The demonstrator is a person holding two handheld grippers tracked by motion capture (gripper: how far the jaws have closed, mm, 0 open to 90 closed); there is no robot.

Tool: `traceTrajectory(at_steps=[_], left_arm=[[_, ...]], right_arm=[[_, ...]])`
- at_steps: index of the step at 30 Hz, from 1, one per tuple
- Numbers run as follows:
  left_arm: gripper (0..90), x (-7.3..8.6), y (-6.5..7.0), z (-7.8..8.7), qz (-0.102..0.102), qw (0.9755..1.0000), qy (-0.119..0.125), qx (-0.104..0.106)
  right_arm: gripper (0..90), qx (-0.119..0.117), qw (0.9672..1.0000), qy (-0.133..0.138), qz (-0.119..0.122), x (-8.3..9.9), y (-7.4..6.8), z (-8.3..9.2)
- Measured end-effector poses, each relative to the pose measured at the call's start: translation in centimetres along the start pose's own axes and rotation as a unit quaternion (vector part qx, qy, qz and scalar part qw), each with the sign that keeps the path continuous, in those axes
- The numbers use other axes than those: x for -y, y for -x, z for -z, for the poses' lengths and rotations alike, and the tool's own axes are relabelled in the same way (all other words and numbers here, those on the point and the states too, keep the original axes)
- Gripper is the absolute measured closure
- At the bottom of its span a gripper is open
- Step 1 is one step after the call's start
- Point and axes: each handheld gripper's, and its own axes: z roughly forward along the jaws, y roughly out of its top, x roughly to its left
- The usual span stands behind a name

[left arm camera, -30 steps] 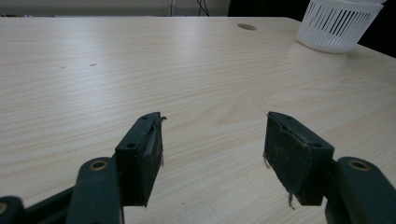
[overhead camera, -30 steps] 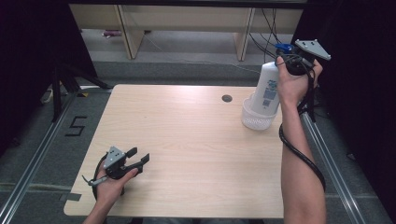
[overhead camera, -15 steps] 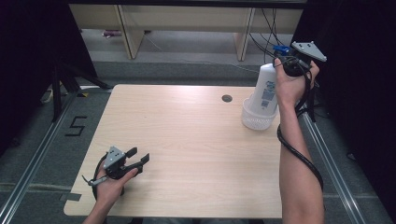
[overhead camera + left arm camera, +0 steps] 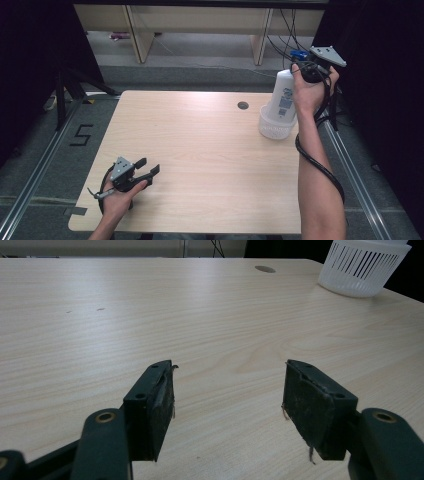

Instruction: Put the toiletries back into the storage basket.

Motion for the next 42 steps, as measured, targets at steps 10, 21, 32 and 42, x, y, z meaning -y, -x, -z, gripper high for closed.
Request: traceTrajectory(at_steps=[10,21,32,42], left_arm=[[36.4,0.0,0.0,0.0,0.001,1.0,0.003,0.002],[36.4,0.0,0.0,0.0,-0.001,1.0,-0.001,-0.001],[36.3,0.1,0.0,0.0,0.001,1.0,-0.002,0.0],[36.3,0.0,0.0,0.0,0.0,1.0,-0.002,0.0]], right_arm=[[60.2,0.002,1.0,-0.008,-0.004,0.8,0.0,-0.3],[60.2,0.003,0.9998,-0.019,0.004,1.9,0.4,-0.7],[60.2,0.006,0.9993,-0.036,0.0,3.0,0.5,-1.1],[60.1,0.002,0.9992,-0.038,0.012,3.9,0.8,-1.6]])
